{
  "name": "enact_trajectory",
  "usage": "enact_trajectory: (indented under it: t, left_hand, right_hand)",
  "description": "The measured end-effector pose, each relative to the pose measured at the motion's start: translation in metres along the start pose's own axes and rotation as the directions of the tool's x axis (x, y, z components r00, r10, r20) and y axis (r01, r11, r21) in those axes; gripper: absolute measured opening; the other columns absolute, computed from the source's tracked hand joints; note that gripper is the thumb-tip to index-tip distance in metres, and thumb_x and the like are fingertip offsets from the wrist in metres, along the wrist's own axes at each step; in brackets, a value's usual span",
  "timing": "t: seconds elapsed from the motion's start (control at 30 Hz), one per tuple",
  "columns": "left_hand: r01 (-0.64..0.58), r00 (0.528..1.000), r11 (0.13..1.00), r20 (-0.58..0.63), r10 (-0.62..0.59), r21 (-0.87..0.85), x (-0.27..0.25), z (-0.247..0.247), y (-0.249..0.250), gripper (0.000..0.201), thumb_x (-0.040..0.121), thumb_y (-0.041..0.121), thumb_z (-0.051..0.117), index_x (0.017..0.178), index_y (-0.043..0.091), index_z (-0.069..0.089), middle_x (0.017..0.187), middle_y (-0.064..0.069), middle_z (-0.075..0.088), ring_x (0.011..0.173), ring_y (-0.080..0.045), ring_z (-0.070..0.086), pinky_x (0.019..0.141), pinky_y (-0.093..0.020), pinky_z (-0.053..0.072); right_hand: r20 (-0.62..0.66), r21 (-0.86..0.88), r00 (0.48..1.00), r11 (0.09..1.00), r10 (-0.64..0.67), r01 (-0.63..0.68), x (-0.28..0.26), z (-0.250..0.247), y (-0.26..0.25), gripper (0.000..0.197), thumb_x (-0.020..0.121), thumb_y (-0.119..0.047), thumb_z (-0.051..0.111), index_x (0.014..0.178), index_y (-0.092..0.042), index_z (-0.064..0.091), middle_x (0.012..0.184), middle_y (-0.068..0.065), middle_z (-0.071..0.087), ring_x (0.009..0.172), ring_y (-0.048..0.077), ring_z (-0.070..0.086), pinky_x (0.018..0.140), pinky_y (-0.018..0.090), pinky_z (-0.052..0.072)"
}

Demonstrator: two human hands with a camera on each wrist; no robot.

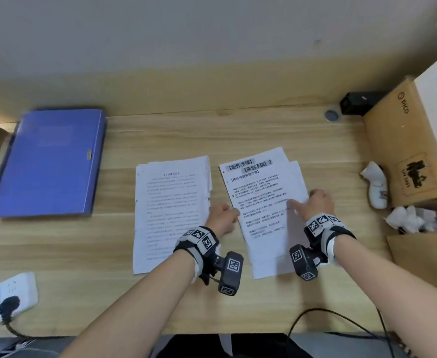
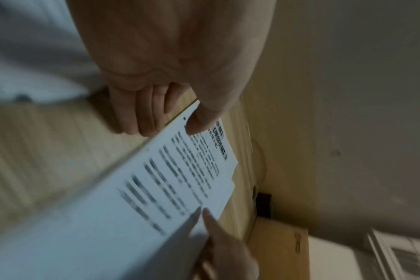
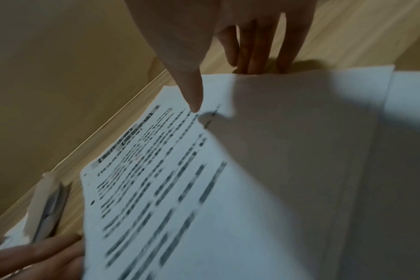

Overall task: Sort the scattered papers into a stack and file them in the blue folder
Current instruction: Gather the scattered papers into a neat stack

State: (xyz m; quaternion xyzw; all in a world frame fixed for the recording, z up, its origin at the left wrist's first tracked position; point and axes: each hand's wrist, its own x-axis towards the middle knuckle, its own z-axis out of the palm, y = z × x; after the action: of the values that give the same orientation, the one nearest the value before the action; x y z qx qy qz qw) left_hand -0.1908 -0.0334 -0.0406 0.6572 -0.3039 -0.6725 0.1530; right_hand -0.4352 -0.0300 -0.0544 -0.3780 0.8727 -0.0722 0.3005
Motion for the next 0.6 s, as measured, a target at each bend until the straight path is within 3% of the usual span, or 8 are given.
enact_trajectory:
  t: [0.03, 0.1, 0.2, 0.3, 0.37, 0.43, 0.53, 0.6]
  left_hand:
    - [0.006, 1.000, 0.999, -0.001, -0.006, -0.036, 0.002, 0.005, -0.001, 0.014, 0.088, 0.009, 0.059, 0.101, 0.005, 0.062, 0.097, -0.018, 0.069, 0.088, -0.030, 0.068, 0.079, -0.040, 0.057]
    - [0.004, 1.000, 0.999, -0.022, -0.005, -0.044, 0.003, 0.009, -0.003, 0.023, 0.080, 0.015, 0.062, 0.100, 0.007, 0.068, 0.112, -0.019, 0.072, 0.103, -0.035, 0.069, 0.094, -0.050, 0.055]
    - [-0.037, 0.997, 0.999, -0.073, 0.035, -0.021, -0.003, 0.008, -0.003, 0.013, 0.085, 0.009, 0.061, 0.093, 0.015, 0.069, 0.111, -0.012, 0.073, 0.104, -0.034, 0.069, 0.094, -0.051, 0.055]
    - [-0.123, 0.983, 0.992, -0.135, 0.126, 0.031, -0.011, 0.002, 0.003, 0.023, 0.090, 0.002, 0.059, 0.088, 0.023, 0.068, 0.102, -0.004, 0.072, 0.101, -0.031, 0.069, 0.093, -0.051, 0.056]
    - [-0.177, 0.973, 0.984, -0.149, 0.177, 0.009, -0.020, -0.008, 0.011, 0.026, 0.090, -0.002, 0.058, 0.090, 0.021, 0.069, 0.100, -0.005, 0.072, 0.091, -0.028, 0.070, 0.089, -0.049, 0.058]
    - [-0.220, 0.963, 0.976, -0.161, 0.216, -0.005, -0.027, -0.023, 0.019, 0.027, 0.089, -0.007, 0.058, 0.103, 0.013, 0.068, 0.107, -0.007, 0.071, 0.091, -0.023, 0.070, 0.082, -0.038, 0.060]
    - [-0.246, 0.953, 0.969, -0.188, 0.239, -0.016, -0.034, -0.052, 0.028, 0.037, 0.087, -0.014, 0.058, 0.118, 0.004, 0.065, 0.108, -0.004, 0.068, 0.096, -0.020, 0.066, 0.066, -0.016, 0.057]
    - [-0.249, 0.948, 0.967, -0.220, 0.232, -0.056, -0.037, -0.072, 0.031, 0.039, 0.087, -0.015, 0.058, 0.120, 0.005, 0.064, 0.107, -0.004, 0.068, 0.095, -0.019, 0.066, 0.062, -0.014, 0.056]
  right_hand:
    - [0.036, 0.035, 0.999, 0.999, 0.013, -0.014, 0.001, 0.000, 0.003, 0.050, 0.071, -0.037, 0.073, 0.109, -0.007, 0.060, 0.106, 0.015, 0.064, 0.098, 0.033, 0.060, 0.078, 0.039, 0.050]
    - [0.085, 0.112, 0.996, 0.994, -0.010, 0.000, 0.001, 0.002, 0.006, 0.019, 0.074, -0.031, 0.068, 0.080, -0.014, 0.061, 0.076, 0.008, 0.063, 0.070, 0.027, 0.059, 0.062, 0.034, 0.048]
    - [0.102, 0.306, 0.989, 0.949, -0.111, 0.075, -0.002, 0.008, 0.004, 0.020, 0.078, -0.025, 0.067, 0.069, -0.016, 0.051, 0.065, 0.002, 0.050, 0.060, 0.021, 0.045, 0.053, 0.030, 0.034]
    - [0.085, 0.428, 0.981, 0.895, -0.176, 0.124, -0.003, 0.009, -0.004, 0.015, 0.079, -0.023, 0.068, 0.071, -0.015, 0.058, 0.067, 0.005, 0.057, 0.062, 0.021, 0.051, 0.058, 0.031, 0.042]
    - [0.084, 0.459, 0.972, 0.874, -0.222, 0.159, -0.006, 0.006, -0.016, 0.007, 0.082, -0.018, 0.066, 0.079, -0.014, 0.061, 0.075, 0.007, 0.065, 0.067, 0.024, 0.058, 0.062, 0.034, 0.049]
    - [0.103, 0.484, 0.959, 0.856, -0.263, 0.182, -0.011, 0.004, -0.029, 0.006, 0.084, -0.008, 0.063, 0.090, -0.007, 0.064, 0.086, 0.011, 0.070, 0.075, 0.029, 0.064, 0.069, 0.038, 0.054]
    - [0.133, 0.515, 0.946, 0.836, -0.296, 0.189, -0.019, 0.007, -0.050, 0.022, 0.081, 0.002, 0.062, 0.102, -0.003, 0.065, 0.095, 0.014, 0.072, 0.086, 0.032, 0.068, 0.077, 0.044, 0.058]
    - [0.159, 0.530, 0.939, 0.829, -0.303, 0.178, -0.025, 0.015, -0.067, 0.029, 0.078, 0.003, 0.064, 0.106, -0.005, 0.065, 0.098, 0.011, 0.072, 0.087, 0.028, 0.069, 0.078, 0.043, 0.059]
